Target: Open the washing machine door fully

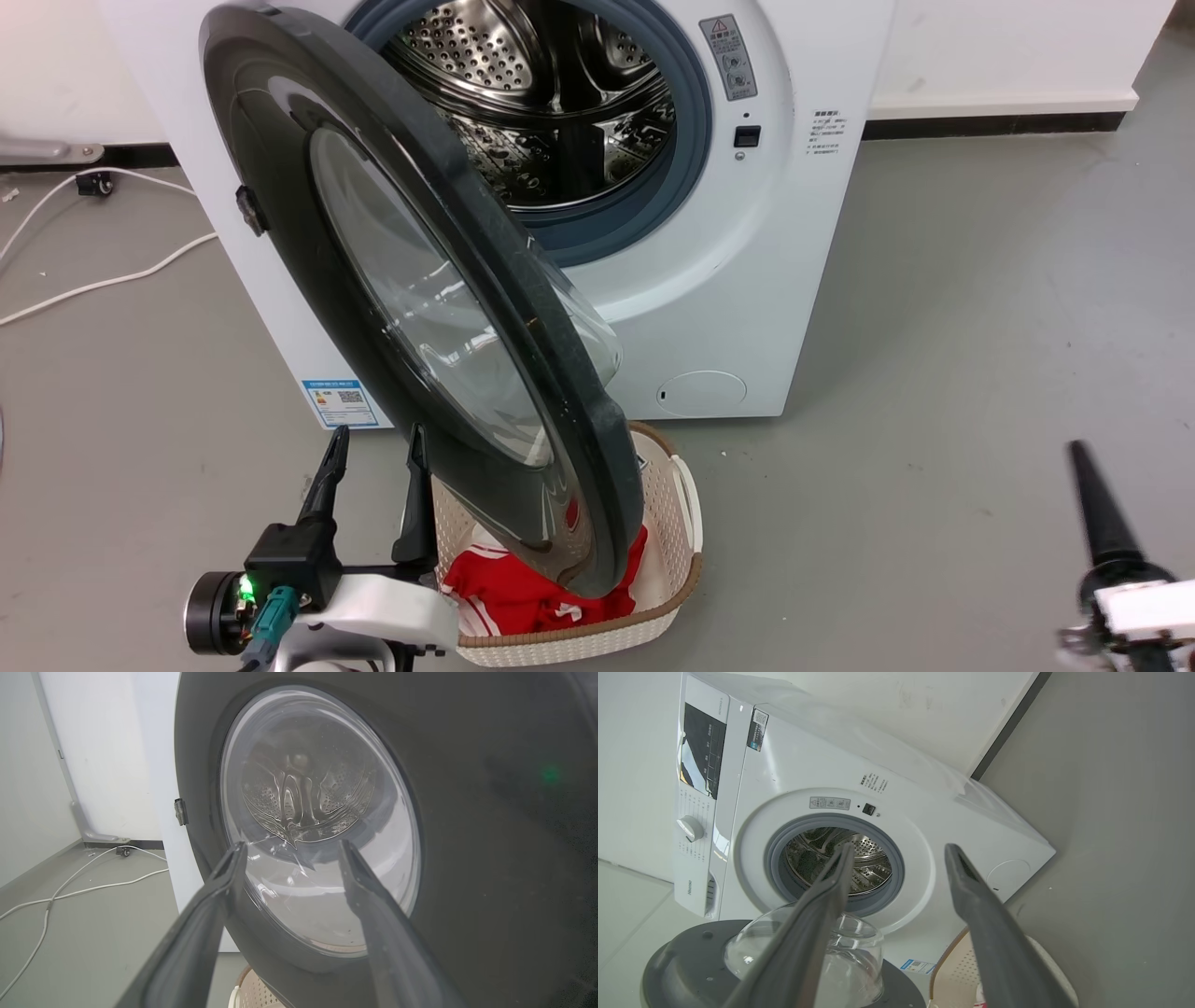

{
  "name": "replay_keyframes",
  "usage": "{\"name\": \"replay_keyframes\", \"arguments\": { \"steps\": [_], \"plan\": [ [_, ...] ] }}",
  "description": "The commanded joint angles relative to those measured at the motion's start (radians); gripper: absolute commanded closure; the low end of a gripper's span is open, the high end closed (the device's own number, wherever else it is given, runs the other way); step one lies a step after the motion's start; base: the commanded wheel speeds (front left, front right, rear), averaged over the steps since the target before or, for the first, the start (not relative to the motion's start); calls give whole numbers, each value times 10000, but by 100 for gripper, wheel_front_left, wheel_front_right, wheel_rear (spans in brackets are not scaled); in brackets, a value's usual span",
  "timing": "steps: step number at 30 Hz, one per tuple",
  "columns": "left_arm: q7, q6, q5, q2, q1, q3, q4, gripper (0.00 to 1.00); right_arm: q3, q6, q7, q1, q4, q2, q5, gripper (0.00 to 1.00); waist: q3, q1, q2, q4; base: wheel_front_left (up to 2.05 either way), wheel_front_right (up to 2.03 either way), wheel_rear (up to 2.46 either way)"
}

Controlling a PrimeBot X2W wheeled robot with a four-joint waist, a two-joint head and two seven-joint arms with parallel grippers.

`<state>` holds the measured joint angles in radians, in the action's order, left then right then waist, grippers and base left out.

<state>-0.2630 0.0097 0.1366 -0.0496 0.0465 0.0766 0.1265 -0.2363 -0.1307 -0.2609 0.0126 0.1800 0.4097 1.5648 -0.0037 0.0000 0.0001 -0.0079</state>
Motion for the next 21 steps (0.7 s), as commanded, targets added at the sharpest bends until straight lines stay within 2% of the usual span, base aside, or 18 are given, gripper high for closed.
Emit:
{"name": "replay_keyframes", "arguments": {
  "steps": [1, 6, 11, 16, 21],
  "plan": [
    [-27, 10, 35, -14, -141, -27, 13, 0, 827, 1, -33, -19, 269, -242, -1214, 0, -28, 0, -1, -20, 0, 0, 0],
    [-27, 18, 56, -14, -185, -11, 51, 0, 2998, 0, -37, 8, 281, -1170, -6149, 0, -64, 0, -1, -12, 0, 0, 0],
    [-27, 38, 53, -14, -181, 1, 72, 0, 4104, 1, -39, -246, -727, -2363, -9922, 0, -89, 0, -1, 18, 0, 0, 0],
    [-27, 35, 10, -14, -216, -57, 64, 0, 4233, 1, 334, -466, -1934, -3056, -12239, 0, -106, 0, -1, 23, 0, 0, 0],
    [-27, 33, -20, -13, -209, -82, 49, 0, 3863, 1, 726, -891, -2872, -3282, -13847, 0, -96, 0, -1, 36, 0, 0, 0]
  ]
}}
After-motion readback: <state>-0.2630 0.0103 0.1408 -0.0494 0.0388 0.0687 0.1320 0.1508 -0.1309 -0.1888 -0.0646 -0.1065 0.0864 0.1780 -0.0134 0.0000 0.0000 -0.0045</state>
